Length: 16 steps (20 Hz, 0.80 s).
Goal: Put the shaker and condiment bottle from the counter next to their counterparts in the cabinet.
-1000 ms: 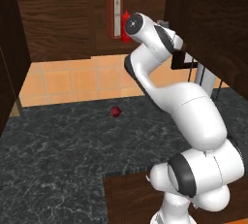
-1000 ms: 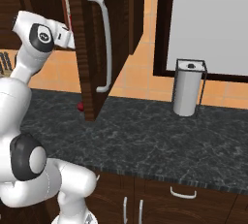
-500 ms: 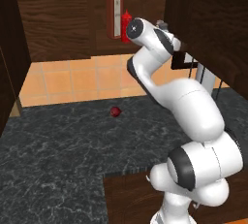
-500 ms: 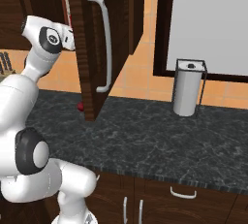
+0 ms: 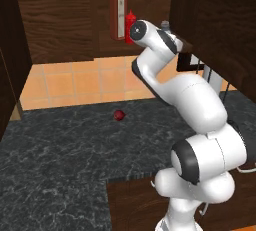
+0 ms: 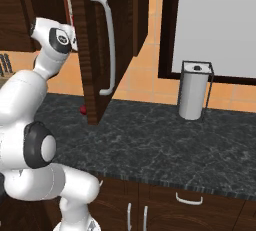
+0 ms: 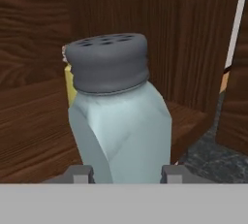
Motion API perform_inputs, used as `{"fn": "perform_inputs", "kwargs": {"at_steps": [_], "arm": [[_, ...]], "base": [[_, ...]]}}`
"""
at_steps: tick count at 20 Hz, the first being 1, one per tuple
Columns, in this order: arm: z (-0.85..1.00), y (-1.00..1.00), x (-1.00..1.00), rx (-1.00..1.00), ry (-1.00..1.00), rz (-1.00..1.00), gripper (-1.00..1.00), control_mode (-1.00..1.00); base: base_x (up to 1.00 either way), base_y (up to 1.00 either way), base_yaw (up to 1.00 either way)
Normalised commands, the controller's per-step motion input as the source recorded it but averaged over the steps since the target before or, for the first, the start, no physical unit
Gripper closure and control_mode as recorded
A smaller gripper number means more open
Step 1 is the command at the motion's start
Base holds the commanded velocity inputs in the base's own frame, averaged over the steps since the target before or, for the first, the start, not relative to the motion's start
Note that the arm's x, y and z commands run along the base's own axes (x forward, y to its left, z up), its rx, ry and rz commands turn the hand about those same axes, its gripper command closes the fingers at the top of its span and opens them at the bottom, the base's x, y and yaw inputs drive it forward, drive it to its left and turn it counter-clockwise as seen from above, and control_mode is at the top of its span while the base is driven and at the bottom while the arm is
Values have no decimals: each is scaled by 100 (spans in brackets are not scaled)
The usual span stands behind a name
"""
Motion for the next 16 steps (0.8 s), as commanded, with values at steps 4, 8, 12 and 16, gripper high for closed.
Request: {"fn": "perform_inputs", "kwargs": {"at_steps": [4, 8, 12, 16], "arm": [[-4, -1, 24, 0, 0, 2, 100, -100], [-9, -1, 26, 0, 0, 2, 100, -100], [-6, 0, 36, 0, 0, 1, 100, -100], [-5, -1, 35, 0, 0, 2, 100, -100]], "base": [[0, 0, 0], [0, 0, 0], [0, 0, 0], [0, 0, 0]]}}
